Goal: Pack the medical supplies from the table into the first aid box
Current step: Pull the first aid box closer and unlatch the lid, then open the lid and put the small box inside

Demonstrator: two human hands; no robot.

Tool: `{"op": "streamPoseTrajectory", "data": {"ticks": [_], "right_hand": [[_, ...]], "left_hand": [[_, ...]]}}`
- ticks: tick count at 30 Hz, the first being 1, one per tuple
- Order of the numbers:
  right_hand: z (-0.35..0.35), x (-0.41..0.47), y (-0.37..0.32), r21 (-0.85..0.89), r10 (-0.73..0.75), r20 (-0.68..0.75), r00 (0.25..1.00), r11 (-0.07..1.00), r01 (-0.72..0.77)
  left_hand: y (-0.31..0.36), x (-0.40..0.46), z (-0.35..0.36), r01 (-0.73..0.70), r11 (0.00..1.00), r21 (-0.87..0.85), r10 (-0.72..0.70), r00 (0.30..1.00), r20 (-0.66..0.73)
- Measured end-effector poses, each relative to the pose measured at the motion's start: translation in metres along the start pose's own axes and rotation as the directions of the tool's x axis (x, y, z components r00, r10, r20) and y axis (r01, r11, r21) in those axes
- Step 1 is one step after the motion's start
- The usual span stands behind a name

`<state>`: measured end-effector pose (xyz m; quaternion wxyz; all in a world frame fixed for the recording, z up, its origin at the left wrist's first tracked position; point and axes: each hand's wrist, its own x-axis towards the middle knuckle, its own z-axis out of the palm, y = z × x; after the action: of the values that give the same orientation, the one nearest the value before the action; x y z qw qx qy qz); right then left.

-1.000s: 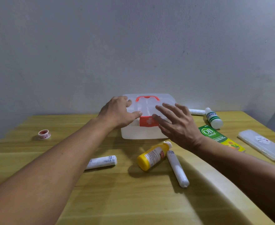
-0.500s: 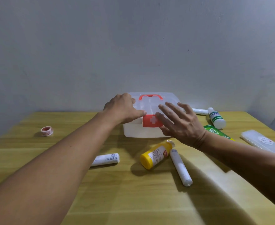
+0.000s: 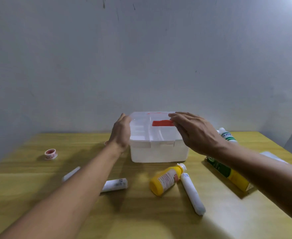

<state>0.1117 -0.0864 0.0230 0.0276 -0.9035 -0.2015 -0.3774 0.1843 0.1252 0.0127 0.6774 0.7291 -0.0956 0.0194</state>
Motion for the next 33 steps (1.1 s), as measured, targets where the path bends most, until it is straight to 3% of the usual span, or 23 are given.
{"op": "streamPoseTrajectory", "data": {"ticks": [2,4,7,10,12,15,18,22,28,30,33], "right_hand": [[-0.008,0.013,0.001,0.067,0.069,-0.044,0.997,0.996,-0.066],[-0.012,0.028,0.006,0.108,0.112,-0.079,0.991,0.989,-0.103],[-0.012,0.055,0.018,0.108,0.167,-0.126,0.978,0.982,-0.154],[-0.006,0.078,0.030,0.097,0.200,-0.165,0.966,0.978,-0.186],[0.001,0.085,0.037,0.056,0.162,-0.173,0.971,0.986,-0.154],[0.013,0.089,0.047,-0.012,0.138,-0.105,0.985,0.990,-0.140],[0.025,0.093,0.053,-0.078,0.244,0.048,0.968,0.968,-0.240],[0.032,0.098,0.056,-0.107,0.347,0.227,0.910,0.938,-0.331],[0.022,0.090,0.059,-0.071,0.339,0.250,0.907,0.941,-0.332],[0.010,0.078,0.062,-0.060,0.399,0.268,0.877,0.916,-0.398],[-0.016,0.048,0.063,-0.187,0.493,0.349,0.797,0.870,-0.456]], "left_hand": [[0.000,-0.002,0.002,-0.014,1.000,-0.008,0.013,0.994,-0.108],[-0.004,-0.008,0.006,-0.057,0.992,0.110,0.077,0.979,-0.189],[-0.015,-0.009,0.011,-0.036,0.942,0.334,0.078,0.990,-0.116],[-0.021,-0.007,0.017,-0.111,0.716,0.689,0.094,0.994,0.063],[-0.023,-0.007,0.019,-0.182,0.567,0.803,0.098,0.983,0.154],[-0.022,-0.010,0.019,-0.184,0.484,0.856,0.045,0.982,0.186],[-0.013,-0.014,0.018,-0.174,0.483,0.858,-0.002,0.980,0.200],[-0.013,-0.011,0.017,-0.192,0.412,0.891,0.002,0.978,0.210],[-0.013,-0.011,0.019,-0.185,0.393,0.901,-0.008,0.979,0.205],[-0.014,-0.008,0.019,-0.183,0.368,0.911,-0.018,0.979,0.204],[-0.013,-0.001,0.019,-0.220,0.267,0.938,-0.030,0.971,0.236]]}}
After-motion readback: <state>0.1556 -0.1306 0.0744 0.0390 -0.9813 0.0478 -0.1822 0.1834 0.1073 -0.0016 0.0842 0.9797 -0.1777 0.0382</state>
